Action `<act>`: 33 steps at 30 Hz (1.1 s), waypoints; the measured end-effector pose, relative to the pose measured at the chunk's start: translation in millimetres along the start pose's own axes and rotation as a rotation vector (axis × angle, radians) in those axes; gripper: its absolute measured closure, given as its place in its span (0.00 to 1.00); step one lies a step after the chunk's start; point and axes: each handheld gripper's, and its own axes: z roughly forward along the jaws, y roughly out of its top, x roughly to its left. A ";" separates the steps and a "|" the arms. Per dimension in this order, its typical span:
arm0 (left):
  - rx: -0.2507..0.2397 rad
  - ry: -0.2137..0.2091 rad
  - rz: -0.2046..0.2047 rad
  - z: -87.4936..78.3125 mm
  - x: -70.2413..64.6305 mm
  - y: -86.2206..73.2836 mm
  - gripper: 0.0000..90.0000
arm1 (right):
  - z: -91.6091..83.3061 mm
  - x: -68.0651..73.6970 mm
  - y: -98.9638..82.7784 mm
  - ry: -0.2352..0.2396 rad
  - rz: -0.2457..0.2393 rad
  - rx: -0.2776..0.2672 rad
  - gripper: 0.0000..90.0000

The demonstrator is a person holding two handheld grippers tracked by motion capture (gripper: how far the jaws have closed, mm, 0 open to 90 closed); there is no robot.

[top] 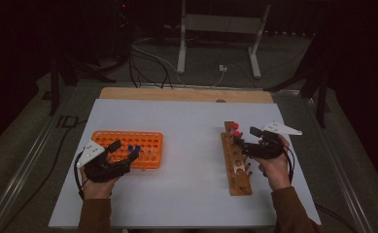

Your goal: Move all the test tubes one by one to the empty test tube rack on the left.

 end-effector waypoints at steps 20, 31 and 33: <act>-0.003 0.054 -0.011 -1.6 0.3 2.8 0.01 | 31.1 5.8 -8.6 -0.059 -0.097 0.096 0.79; 0.011 0.066 -0.005 0.5 -1.0 1.6 0.01 | 8.1 10.5 5.0 -0.048 -0.089 0.012 0.79; 0.010 0.064 -0.004 0.8 -1.6 1.8 0.01 | 1.7 11.2 9.2 -0.044 -0.090 -0.009 0.79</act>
